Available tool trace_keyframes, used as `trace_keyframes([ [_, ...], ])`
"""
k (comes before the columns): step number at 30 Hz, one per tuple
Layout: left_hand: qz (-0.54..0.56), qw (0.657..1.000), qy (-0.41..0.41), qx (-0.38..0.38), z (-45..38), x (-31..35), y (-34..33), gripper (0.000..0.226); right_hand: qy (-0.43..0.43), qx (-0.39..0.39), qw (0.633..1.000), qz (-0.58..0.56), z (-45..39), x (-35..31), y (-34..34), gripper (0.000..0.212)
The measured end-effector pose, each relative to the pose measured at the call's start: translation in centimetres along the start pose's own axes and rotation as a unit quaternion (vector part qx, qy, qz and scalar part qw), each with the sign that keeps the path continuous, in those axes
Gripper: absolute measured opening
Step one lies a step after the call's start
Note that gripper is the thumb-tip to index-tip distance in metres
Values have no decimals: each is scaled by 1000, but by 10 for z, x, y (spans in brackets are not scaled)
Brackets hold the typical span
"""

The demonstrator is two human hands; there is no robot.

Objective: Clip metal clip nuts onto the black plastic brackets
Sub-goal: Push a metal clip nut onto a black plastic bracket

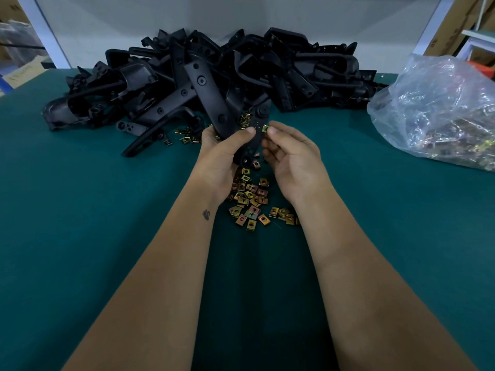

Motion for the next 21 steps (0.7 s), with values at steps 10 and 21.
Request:
trace_keyframes([
  [10, -147, 985, -58, -71, -4, -4, 8, 61, 17, -1, 1000, -26, 4, -3, -2, 21],
  [21, -186, 976, -75, -87, -4, -2, 16, 74, 20, 5, 1000, 16, 4, -1, -6, 25],
])
Point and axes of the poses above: each hand's wrist, its own z-axis away from the middle knuckle, its own y-axis out of the back of the hand, x = y × z, the point moved 2 cm from there along -z, towards the middle knuckle, and after that the axes turned 9 degrees about -y, right-handed, at the moved point
